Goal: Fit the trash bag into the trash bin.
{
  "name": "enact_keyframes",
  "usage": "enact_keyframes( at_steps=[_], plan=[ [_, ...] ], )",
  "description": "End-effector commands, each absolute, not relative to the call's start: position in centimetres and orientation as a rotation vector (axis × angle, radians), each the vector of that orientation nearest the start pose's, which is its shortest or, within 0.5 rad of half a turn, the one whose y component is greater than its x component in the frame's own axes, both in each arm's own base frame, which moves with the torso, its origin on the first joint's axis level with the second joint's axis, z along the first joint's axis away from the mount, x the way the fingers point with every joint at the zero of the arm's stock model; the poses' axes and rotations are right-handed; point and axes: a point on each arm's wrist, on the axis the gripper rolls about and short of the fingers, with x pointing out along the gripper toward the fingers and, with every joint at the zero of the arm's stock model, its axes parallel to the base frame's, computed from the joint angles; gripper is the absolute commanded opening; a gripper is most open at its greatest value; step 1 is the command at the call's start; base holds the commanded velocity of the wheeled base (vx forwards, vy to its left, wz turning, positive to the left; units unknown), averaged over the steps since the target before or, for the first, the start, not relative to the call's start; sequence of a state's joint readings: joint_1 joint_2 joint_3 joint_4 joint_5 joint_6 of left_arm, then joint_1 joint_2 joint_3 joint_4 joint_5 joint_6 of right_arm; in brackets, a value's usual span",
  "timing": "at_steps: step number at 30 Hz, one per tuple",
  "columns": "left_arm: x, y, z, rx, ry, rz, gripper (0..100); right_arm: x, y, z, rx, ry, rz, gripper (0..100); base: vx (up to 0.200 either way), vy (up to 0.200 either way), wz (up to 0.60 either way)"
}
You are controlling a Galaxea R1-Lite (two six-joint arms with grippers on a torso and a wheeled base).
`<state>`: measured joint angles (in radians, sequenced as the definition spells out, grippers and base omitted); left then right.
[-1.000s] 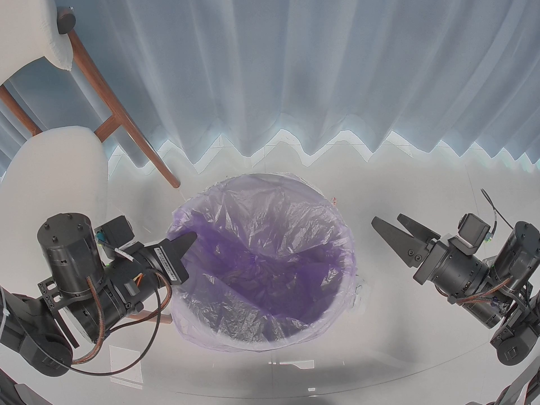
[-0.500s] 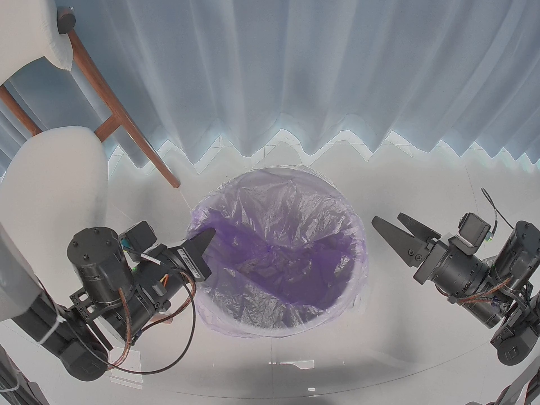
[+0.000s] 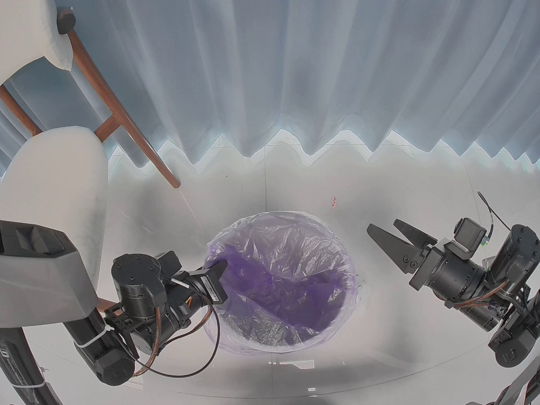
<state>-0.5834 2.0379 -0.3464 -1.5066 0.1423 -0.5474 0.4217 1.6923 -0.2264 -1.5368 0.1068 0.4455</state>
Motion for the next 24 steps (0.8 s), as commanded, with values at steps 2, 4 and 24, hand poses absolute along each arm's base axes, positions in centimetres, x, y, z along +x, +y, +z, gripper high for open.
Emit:
enact_keyframes(
  at_steps=[2,4,24],
  plan=[
    [24.9,-16.0,5.4,-0.46,0.318,-0.367,0,21.1,9.8,13.6,0.443,0.061,0.536,100,0.0,0.0,0.0],
    [25.3,-16.2,4.7,-0.455,0.332,-0.356,0,21.2,9.8,13.4,0.442,0.068,0.533,100,0.0,0.0,0.0],
    [28.4,-18.4,4.5,-0.549,0.233,-0.274,0,22.1,11.0,10.2,0.387,0.192,0.485,100,0.0,0.0,0.0]
  ],
)
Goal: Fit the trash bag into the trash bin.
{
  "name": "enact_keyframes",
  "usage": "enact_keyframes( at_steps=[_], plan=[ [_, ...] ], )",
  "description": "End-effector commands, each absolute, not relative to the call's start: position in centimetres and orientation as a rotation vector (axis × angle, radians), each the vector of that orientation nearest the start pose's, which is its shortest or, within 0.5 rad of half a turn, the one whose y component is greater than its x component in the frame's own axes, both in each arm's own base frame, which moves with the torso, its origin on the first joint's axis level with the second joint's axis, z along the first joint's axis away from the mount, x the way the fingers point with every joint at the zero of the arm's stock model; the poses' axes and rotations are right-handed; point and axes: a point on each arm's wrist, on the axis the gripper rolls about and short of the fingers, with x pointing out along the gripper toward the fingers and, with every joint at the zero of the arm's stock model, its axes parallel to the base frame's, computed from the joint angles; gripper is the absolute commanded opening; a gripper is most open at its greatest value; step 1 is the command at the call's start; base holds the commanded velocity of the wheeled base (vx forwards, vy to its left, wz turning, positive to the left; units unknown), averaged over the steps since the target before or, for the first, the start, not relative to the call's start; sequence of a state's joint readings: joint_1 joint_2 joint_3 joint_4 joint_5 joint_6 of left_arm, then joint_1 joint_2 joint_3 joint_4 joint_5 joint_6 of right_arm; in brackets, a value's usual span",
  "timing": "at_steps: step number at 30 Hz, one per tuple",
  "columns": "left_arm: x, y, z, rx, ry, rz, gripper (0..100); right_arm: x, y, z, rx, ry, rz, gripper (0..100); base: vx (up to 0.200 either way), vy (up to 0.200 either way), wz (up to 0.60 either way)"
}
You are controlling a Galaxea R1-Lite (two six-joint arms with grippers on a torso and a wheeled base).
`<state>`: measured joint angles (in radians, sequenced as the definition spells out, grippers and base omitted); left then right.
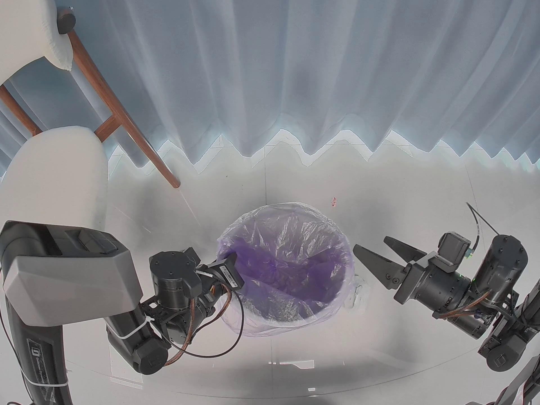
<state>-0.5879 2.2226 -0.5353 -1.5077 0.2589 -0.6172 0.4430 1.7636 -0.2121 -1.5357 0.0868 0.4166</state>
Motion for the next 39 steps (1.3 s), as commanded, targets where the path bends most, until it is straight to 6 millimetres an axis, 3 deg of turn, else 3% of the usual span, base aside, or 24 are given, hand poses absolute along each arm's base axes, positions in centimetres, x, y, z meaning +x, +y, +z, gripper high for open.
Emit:
enact_keyframes(
  at_steps=[1,4,6,9,12,15,17,18,21,27,39],
  plan=[
    [28.5,-18.5,5.1,-0.557,0.216,-0.278,0,22.3,11.2,9.7,0.384,0.202,0.451,100,0.0,0.0,0.0],
    [28.4,-18.3,6.7,-0.583,0.17,-0.292,0,22.6,11.9,9.3,0.385,0.205,0.41,100,0.0,0.0,0.0],
    [27.9,-18.0,9.7,-0.635,0.095,-0.322,0,23.2,12.8,9.9,0.398,0.175,0.402,100,0.0,0.0,0.0],
    [27.6,-17.8,10.7,-0.665,0.071,-0.334,0,24.1,13.2,10.3,0.401,0.161,0.401,100,0.0,0.0,0.0],
    [27.8,-17.5,11.8,-0.681,0.036,-0.338,0,26.0,13.9,12.2,0.398,0.166,0.39,100,0.0,0.0,0.0],
    [28.0,-17.5,12.5,-0.693,0.008,-0.342,0,26.8,13.4,15.9,0.394,0.189,0.366,100,0.0,0.0,0.0],
    [27.9,-17.4,12.6,-0.695,0.004,-0.344,0,26.9,13.4,17.0,0.392,0.199,0.369,100,0.0,0.0,0.0],
    [27.8,-17.6,12.7,-0.691,0.005,-0.351,0,26.6,13.3,18.5,0.386,0.226,0.365,100,0.0,0.0,0.0],
    [27.6,-17.7,13.0,-0.687,-0.004,-0.355,0,26.1,13.0,19.7,0.377,0.251,0.361,100,0.0,0.0,0.0],
    [26.9,-18.2,13.7,-0.681,-0.02,-0.384,0,26.1,13.1,20.1,0.375,0.258,0.361,100,0.0,0.0,0.0],
    [25.0,-20.5,13.7,-0.605,-0.023,-0.397,0,26.4,13.1,18.6,0.346,0.363,0.32,100,0.0,0.0,0.0]
  ],
)
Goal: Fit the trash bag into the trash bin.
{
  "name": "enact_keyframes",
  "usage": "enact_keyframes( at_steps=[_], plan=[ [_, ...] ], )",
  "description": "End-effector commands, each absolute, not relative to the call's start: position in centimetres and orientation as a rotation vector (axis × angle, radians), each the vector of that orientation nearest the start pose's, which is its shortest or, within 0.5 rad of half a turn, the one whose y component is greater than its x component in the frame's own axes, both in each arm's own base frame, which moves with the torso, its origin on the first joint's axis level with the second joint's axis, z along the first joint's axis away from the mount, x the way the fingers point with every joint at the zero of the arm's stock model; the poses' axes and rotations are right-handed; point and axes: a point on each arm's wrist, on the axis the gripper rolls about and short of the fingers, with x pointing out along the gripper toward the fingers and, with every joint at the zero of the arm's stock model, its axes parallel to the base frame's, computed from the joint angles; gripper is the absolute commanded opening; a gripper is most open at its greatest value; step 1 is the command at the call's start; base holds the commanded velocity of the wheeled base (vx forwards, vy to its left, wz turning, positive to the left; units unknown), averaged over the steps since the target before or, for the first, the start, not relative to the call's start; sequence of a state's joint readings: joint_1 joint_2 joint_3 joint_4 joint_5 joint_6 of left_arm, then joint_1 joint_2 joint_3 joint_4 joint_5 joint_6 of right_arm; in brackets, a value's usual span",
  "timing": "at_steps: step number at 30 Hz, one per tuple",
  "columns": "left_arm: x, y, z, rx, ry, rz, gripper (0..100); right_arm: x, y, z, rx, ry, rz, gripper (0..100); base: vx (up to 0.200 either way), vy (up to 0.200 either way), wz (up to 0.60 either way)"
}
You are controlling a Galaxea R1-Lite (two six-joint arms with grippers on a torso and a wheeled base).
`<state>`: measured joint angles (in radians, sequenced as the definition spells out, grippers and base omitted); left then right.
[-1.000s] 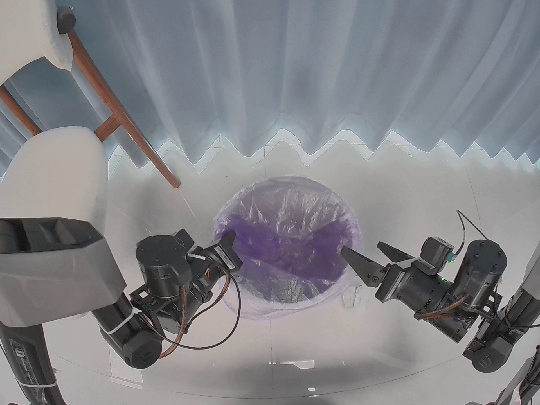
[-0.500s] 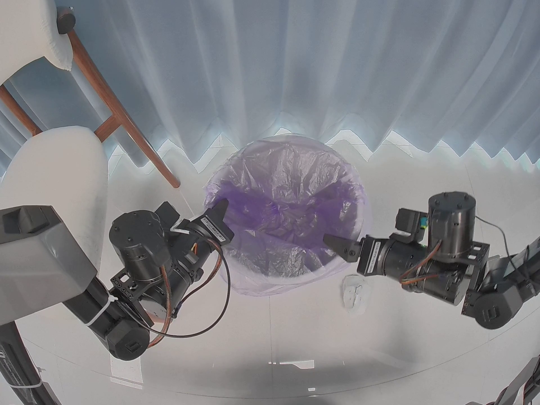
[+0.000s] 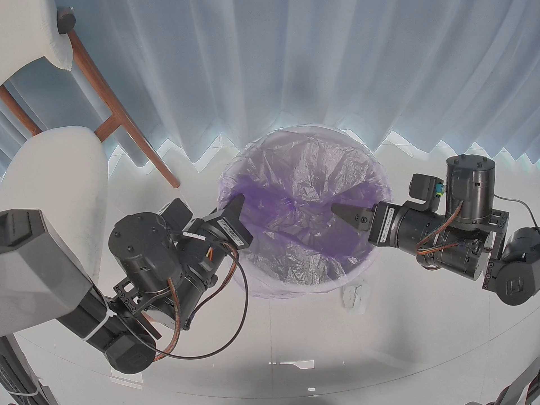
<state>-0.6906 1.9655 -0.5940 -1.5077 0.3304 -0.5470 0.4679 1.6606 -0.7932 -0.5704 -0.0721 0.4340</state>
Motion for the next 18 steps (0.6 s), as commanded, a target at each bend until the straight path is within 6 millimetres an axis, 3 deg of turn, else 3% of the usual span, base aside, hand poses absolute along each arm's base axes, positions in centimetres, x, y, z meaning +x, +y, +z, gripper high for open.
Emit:
enact_keyframes(
  at_steps=[1,18],
  plan=[
    [25.1,-20.5,13.7,-0.593,-0.029,-0.388,0,26.4,13.1,18.8,0.346,0.357,0.31,100,0.0,0.0,0.0],
    [25.2,-20.3,13.7,-0.501,-0.061,-0.311,0,27.1,13.8,16.6,0.297,0.409,0.218,100,0.0,0.0,0.0]
  ],
)
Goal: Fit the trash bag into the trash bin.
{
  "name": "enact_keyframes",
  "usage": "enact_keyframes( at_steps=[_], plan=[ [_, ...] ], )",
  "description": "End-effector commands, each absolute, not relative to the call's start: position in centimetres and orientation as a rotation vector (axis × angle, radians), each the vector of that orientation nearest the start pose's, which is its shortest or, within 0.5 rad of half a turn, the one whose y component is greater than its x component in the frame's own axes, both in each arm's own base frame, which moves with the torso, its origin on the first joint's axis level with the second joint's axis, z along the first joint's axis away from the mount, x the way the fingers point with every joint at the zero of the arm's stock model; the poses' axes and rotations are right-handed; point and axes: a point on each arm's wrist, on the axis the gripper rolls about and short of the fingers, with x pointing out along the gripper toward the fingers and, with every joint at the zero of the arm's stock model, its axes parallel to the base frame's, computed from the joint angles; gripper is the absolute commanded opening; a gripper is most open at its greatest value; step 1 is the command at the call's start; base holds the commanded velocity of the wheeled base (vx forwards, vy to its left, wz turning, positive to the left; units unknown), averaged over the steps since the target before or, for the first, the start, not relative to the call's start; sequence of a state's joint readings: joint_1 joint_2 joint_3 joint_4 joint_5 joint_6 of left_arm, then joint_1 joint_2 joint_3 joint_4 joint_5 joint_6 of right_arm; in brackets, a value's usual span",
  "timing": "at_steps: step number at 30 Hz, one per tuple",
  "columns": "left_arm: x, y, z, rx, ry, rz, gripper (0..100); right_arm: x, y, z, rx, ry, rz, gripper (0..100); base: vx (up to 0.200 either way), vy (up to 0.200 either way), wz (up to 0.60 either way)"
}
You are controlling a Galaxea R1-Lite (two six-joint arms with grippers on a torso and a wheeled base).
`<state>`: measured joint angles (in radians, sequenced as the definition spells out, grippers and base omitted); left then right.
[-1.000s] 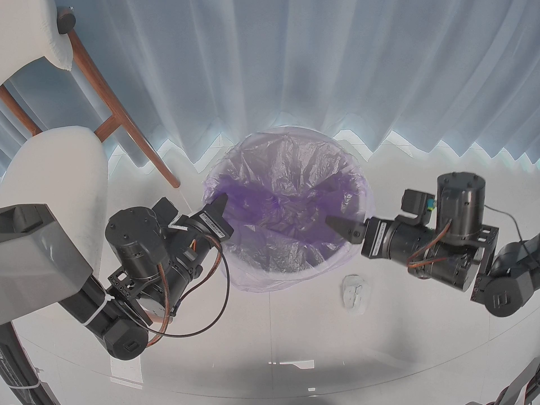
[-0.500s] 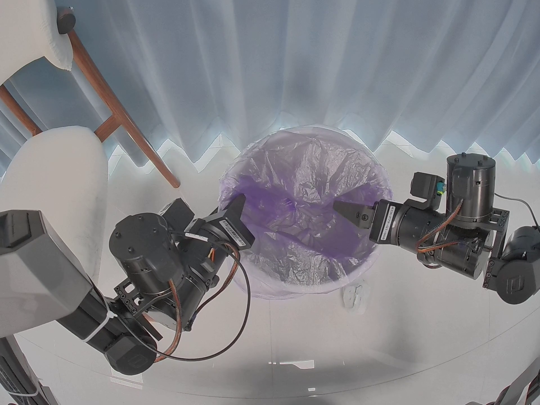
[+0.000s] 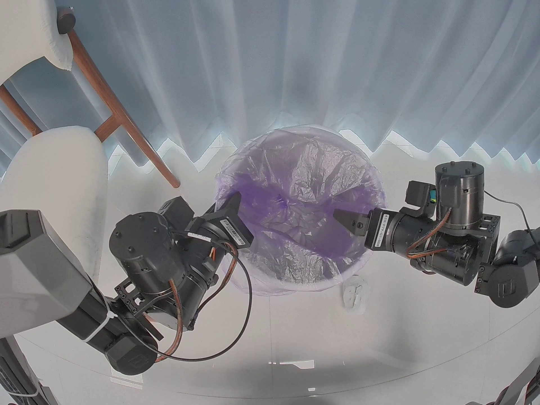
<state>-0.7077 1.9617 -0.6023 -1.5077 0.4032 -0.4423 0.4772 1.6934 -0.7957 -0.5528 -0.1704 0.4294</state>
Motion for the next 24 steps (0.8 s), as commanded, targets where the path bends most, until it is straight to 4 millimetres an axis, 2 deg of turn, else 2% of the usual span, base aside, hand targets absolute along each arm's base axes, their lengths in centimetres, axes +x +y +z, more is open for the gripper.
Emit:
enact_keyframes(
  at_steps=[1,11,18,24],
  plan=[
    [25.3,-20.4,13.5,-0.496,-0.058,-0.302,0,27.2,13.9,16.4,0.292,0.415,0.215,100,0.0,0.0,0.0],
    [25.4,-20.2,13.1,-0.446,-0.06,-0.258,0,27.9,15.1,14.2,0.249,0.466,0.192,100,0.0,0.0,0.0],
    [25.4,-20.1,13.1,-0.418,-0.062,-0.248,0,27.8,15.7,13.9,0.239,0.477,0.21,100,0.0,0.0,0.0],
    [25.0,-19.9,12.5,-0.369,-0.045,-0.227,0,28.1,16.4,12.9,0.218,0.495,0.193,100,0.0,0.0,0.0]
  ],
)
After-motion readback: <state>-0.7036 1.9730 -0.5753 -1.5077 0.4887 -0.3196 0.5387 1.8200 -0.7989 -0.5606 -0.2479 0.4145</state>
